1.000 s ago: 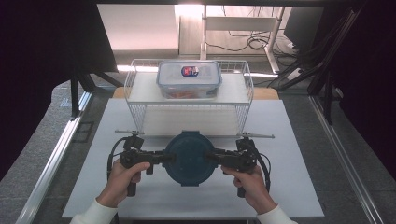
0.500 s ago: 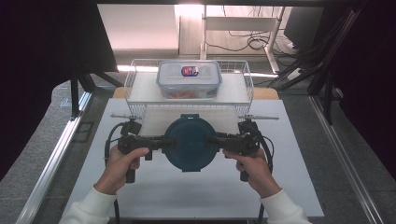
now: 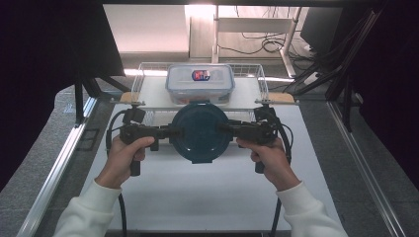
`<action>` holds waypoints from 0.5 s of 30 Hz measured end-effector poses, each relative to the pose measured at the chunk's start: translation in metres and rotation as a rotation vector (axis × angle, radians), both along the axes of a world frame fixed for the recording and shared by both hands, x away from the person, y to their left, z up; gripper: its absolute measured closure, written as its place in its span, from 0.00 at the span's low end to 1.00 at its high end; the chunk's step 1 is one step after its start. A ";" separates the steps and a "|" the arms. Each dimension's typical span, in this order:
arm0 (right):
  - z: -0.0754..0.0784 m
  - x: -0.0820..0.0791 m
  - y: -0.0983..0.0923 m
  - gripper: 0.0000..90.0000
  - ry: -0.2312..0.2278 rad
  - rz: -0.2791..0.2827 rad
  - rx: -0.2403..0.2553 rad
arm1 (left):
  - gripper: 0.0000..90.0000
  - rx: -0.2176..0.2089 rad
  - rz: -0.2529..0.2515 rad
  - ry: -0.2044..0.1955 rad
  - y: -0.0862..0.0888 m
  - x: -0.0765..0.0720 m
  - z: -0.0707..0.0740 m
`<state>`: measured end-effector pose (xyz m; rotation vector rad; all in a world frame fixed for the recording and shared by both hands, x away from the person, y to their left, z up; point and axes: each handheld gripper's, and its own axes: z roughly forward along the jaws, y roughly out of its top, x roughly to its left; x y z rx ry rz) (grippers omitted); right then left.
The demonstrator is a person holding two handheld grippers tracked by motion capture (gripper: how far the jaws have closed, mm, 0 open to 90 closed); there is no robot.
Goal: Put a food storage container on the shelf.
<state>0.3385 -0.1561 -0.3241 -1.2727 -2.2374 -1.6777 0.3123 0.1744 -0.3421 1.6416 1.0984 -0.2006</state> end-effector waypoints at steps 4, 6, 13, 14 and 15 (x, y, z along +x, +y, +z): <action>0.010 0.004 0.002 0.46 -0.010 0.008 -0.005 | 0.49 -0.001 0.007 -0.015 0.002 0.002 0.008; 0.015 0.006 0.004 0.46 -0.021 0.011 -0.010 | 0.49 -0.007 0.010 -0.020 0.004 0.004 0.012; 0.028 0.015 0.009 0.46 -0.037 0.021 -0.013 | 0.49 -0.003 0.014 -0.033 0.008 0.010 0.024; 0.029 0.016 0.009 0.46 -0.037 0.021 -0.011 | 0.49 -0.002 0.015 -0.035 0.008 0.011 0.025; 0.031 0.017 0.009 0.46 -0.038 0.022 -0.011 | 0.49 -0.003 0.016 -0.036 0.008 0.012 0.027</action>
